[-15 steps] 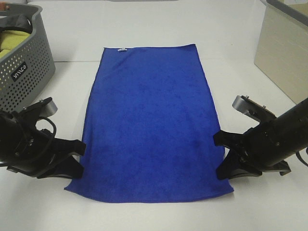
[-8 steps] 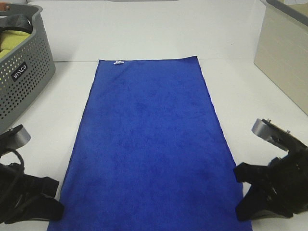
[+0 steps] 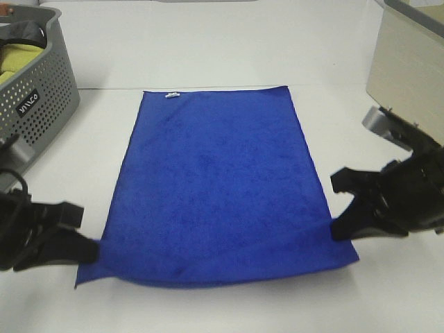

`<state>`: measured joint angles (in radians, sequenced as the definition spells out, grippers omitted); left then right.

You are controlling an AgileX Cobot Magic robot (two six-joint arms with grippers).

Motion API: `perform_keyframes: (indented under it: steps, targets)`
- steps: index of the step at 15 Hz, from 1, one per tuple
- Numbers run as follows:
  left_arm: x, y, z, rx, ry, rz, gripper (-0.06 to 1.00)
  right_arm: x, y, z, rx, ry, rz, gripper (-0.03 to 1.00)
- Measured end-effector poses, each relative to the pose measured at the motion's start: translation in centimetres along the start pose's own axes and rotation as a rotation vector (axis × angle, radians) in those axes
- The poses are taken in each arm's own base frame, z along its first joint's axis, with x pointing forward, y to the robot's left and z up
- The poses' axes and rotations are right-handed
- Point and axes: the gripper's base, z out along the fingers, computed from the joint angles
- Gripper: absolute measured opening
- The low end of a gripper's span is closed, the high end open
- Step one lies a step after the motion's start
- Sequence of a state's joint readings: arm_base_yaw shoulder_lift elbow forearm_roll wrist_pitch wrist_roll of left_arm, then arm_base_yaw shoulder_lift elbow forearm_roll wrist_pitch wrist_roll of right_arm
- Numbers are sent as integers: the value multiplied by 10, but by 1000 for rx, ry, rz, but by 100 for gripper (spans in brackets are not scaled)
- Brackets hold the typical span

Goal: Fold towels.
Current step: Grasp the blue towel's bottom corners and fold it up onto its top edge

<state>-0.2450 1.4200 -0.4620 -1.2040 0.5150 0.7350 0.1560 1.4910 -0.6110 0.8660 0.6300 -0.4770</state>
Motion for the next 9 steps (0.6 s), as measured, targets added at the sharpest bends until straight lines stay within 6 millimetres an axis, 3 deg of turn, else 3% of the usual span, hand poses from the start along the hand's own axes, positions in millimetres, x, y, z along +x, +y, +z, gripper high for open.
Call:
perform_keyframes:
  steps: [2,3,4,9]
  targets:
    - [-36,-4,-2,-1,-67,-2,0,-40,10,1,0,-29,-28,0]
    - [-36,-4,-2,-1,-67,-2,0,-40,10,1,0,-29,-28,0]
    - [-54,-6,1,-5,-81,7,0,-62,15,4,-7,-40,-45,0]
    - [-139,-11,35,-44,-191,59,0,-160,30,26,-39,-97,-71,0]
